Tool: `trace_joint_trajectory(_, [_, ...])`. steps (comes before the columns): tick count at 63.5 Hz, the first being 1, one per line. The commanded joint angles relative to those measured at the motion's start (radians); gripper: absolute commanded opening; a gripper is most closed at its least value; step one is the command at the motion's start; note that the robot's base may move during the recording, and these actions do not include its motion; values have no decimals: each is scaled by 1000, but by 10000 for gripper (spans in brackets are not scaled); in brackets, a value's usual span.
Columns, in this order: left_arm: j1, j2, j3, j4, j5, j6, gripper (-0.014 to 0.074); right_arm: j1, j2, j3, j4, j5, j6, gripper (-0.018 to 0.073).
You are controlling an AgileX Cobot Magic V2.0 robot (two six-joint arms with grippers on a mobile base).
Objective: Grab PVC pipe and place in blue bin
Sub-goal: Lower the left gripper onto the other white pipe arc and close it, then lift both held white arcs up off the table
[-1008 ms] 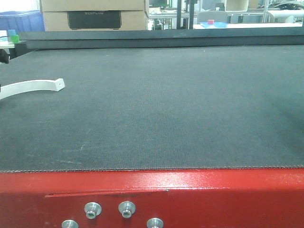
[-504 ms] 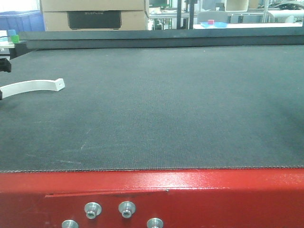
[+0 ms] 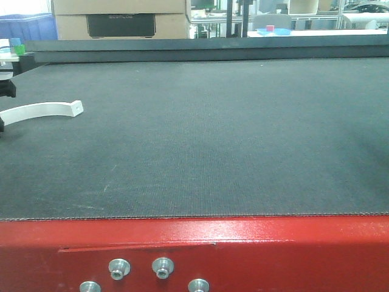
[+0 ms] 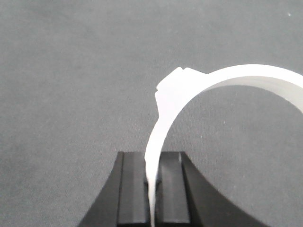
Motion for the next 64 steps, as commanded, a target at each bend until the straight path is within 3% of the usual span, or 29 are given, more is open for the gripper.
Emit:
trace_joint_trajectory(1, [2, 8, -7, 1, -30, -1, 211, 0, -9, -5, 1, -34, -3, -169])
trace_joint_trajectory(10, [2, 8, -7, 1, -29, -1, 126, 0, -9, -5, 1, -36, -3, -169])
trace_joint_trajectory(22, [2, 8, -7, 4, -29, -1, -108, 0, -9, -5, 1, -36, -3, -169])
trace_joint_trajectory(43, [0, -4, -7, 26, -15, 1, -111, 0, -23, -5, 30, -35, -3, -169])
trace_joint_trajectory(64, [0, -150, -7, 26, -3, 3, -111, 0, -135, -5, 30, -57, -3, -169])
